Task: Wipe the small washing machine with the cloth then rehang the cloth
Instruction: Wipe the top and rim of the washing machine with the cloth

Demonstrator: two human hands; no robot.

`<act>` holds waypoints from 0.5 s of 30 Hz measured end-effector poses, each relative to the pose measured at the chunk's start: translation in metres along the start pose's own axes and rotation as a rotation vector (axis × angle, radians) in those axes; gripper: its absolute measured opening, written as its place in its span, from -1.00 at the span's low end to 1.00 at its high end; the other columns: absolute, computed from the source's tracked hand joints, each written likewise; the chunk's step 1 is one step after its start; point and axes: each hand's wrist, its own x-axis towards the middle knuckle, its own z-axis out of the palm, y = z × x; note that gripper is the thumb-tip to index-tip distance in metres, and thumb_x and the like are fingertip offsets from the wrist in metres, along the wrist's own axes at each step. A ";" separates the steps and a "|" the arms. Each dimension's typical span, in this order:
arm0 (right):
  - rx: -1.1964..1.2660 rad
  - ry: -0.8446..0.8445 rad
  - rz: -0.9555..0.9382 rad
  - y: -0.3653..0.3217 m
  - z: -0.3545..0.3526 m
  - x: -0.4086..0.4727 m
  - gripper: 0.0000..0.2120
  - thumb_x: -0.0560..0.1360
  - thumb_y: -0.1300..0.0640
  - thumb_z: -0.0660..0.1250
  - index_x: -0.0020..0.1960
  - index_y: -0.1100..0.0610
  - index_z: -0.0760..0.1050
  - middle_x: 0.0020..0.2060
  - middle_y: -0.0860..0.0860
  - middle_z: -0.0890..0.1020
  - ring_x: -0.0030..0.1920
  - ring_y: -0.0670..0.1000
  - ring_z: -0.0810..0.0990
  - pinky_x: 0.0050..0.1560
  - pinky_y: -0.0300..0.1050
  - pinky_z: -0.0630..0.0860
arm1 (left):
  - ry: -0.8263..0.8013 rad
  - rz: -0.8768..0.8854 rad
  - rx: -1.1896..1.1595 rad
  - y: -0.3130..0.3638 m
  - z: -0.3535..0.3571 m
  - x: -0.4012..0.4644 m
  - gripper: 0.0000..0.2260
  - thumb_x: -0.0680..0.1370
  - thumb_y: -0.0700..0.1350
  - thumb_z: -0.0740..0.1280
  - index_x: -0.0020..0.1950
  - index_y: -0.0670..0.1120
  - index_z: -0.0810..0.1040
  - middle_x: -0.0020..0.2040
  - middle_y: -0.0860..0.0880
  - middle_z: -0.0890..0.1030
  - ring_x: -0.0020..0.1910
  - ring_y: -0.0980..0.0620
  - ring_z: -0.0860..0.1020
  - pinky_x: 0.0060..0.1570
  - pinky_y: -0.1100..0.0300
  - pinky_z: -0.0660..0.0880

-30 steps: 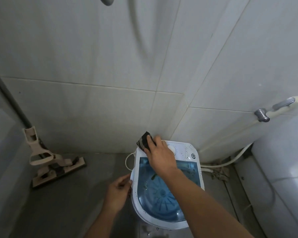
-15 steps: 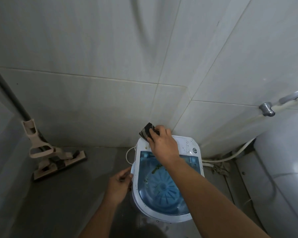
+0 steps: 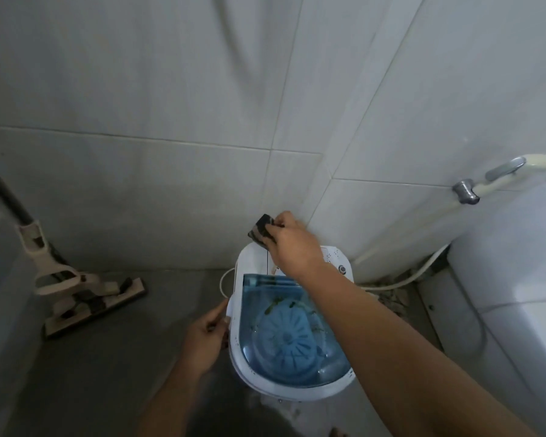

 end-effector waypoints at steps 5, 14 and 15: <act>0.070 0.060 0.105 0.001 0.027 -0.019 -0.70 0.67 -0.05 0.20 0.27 0.06 0.54 0.22 0.06 0.44 0.17 0.15 0.48 0.00 0.07 0.59 | -0.014 0.000 0.002 0.000 0.000 0.001 -0.63 0.62 -0.25 0.26 0.29 0.16 0.55 0.06 -0.09 0.72 0.02 -0.10 0.69 0.06 -0.10 0.61; -0.075 -0.028 -0.036 -0.005 0.027 -0.070 -0.72 0.64 0.00 0.25 0.29 0.07 0.54 0.20 0.07 0.44 0.04 0.16 0.51 -0.22 0.06 0.59 | -0.037 0.002 -0.019 0.001 -0.001 -0.004 -0.64 0.62 -0.25 0.26 0.29 0.14 0.54 0.03 -0.07 0.73 -0.01 -0.10 0.70 -0.11 0.13 0.65; -0.055 -0.090 -0.036 -0.004 0.022 -0.069 -0.71 0.64 0.00 0.24 0.30 0.06 0.54 0.21 0.06 0.43 0.07 0.16 0.51 -0.14 0.08 0.59 | -0.038 -0.007 -0.025 0.001 -0.001 -0.006 -0.64 0.62 -0.26 0.26 0.29 0.14 0.54 0.02 -0.07 0.73 -0.03 -0.08 0.71 -0.15 0.16 0.65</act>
